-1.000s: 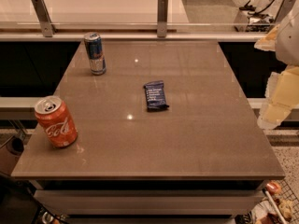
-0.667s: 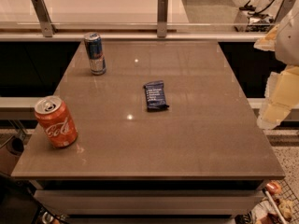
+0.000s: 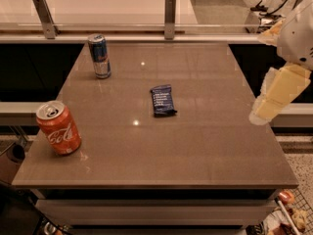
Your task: Pick redbull can
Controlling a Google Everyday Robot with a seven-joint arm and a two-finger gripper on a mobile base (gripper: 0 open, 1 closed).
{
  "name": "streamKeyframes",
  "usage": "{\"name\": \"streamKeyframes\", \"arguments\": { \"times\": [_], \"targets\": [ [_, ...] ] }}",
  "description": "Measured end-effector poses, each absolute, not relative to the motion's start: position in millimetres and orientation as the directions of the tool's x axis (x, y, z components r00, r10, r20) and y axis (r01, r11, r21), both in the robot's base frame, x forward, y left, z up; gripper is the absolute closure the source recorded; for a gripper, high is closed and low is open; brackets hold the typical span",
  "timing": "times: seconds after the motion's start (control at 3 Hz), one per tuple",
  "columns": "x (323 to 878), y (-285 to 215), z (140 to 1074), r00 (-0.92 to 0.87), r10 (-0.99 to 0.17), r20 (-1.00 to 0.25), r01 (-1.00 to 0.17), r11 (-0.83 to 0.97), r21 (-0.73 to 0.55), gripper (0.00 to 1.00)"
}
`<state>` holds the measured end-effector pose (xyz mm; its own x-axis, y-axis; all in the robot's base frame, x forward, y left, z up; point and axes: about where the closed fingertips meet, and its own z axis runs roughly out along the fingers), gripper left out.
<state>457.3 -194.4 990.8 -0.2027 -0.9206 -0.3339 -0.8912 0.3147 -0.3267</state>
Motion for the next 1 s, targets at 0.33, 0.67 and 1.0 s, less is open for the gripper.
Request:
{"name": "streamKeyframes", "arguments": {
  "times": [0.33,0.67,1.0],
  "targets": [
    [474,-164,988,-0.161,-0.886,-0.435,-0.875,0.331,-0.352,0.0],
    [507,-131,980,-0.118,-0.841,-0.528,-0.873,0.341,-0.348,0.0],
    [537,-105,960,-0.118,-0.761,-0.638,-0.869,0.39,-0.304,0.0]
  ]
}}
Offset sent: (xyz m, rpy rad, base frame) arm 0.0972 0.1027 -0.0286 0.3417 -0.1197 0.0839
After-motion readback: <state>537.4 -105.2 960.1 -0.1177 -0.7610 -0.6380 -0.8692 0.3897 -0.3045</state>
